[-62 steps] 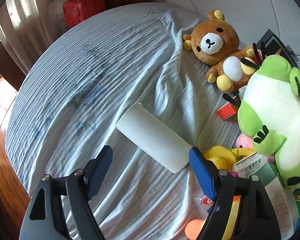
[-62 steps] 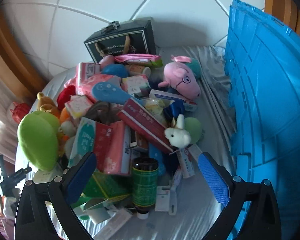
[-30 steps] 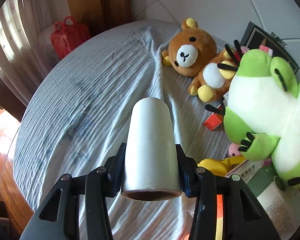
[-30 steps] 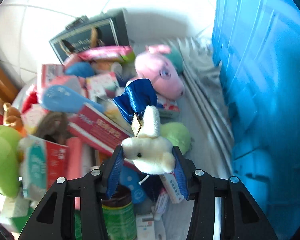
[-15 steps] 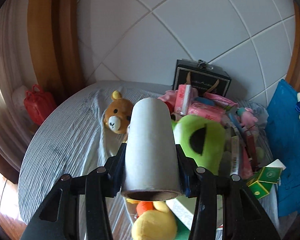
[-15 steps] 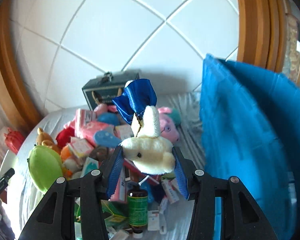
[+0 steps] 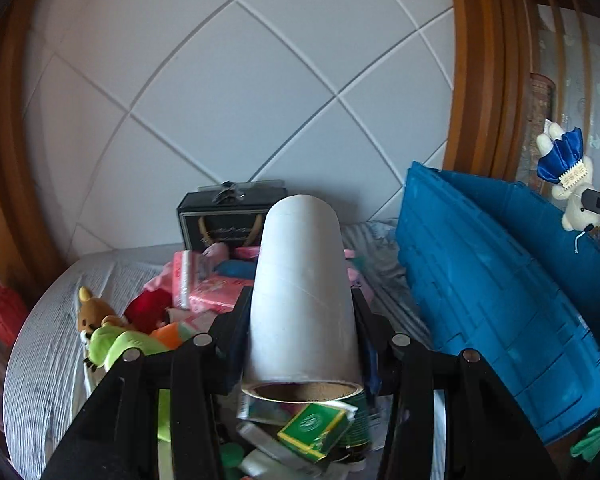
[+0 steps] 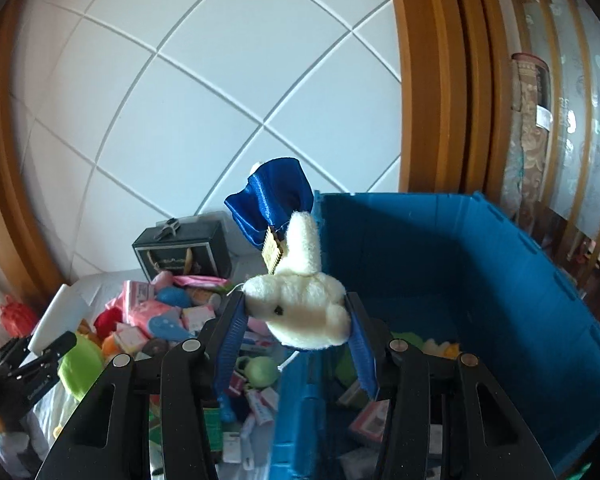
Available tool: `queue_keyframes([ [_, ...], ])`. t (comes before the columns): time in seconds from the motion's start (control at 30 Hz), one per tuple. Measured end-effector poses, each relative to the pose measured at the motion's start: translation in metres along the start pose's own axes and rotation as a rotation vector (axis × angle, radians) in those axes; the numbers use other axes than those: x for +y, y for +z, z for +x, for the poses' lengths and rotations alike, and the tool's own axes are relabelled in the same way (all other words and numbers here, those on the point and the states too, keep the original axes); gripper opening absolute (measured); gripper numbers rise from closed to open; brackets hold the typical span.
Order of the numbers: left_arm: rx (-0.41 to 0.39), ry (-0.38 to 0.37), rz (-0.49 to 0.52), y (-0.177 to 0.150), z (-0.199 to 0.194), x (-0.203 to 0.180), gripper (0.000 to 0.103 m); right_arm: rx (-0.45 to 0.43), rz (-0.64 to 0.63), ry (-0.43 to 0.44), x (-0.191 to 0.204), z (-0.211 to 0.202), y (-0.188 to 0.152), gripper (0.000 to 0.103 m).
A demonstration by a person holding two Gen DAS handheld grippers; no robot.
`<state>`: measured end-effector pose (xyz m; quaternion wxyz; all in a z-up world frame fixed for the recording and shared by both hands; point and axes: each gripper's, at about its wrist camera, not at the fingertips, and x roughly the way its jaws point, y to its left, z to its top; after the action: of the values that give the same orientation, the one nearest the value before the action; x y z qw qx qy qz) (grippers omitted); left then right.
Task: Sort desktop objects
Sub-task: 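Carry the paper roll and blue-bowed bunny into the blue crate with both tools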
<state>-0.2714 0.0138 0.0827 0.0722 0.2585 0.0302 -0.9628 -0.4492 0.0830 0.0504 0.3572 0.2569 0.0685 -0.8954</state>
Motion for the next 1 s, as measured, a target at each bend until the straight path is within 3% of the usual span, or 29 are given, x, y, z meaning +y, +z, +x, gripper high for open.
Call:
queue_keyframes([
  [0.2,-0.024,-0.078,0.083,0.053,0.01,-0.108,0.045,0.0,-0.023,-0.053,-0.08,-0.002,0.029,0.048],
  [0.4,0.042,-0.151,0.169,0.102,0.047,-0.212,0.045,0.054,-0.036,-0.076,-0.164,0.029,0.053,0.048],
  [0.57,0.177,-0.203,0.164,0.135,0.098,-0.284,0.045,0.159,-0.027,-0.049,-0.222,0.081,0.061,0.048],
  [0.7,0.339,-0.196,0.163,0.143,0.162,-0.332,0.045,0.259,-0.014,-0.078,-0.257,0.13,0.06,0.048],
  [0.87,0.49,-0.105,0.204,0.126,0.245,-0.386,0.045,0.434,0.029,-0.075,-0.287,0.2,0.035,0.048],
  [1.0,0.61,-0.035,0.194,0.101,0.309,-0.403,0.045,0.553,0.066,-0.074,-0.302,0.25,0.013,0.049],
])
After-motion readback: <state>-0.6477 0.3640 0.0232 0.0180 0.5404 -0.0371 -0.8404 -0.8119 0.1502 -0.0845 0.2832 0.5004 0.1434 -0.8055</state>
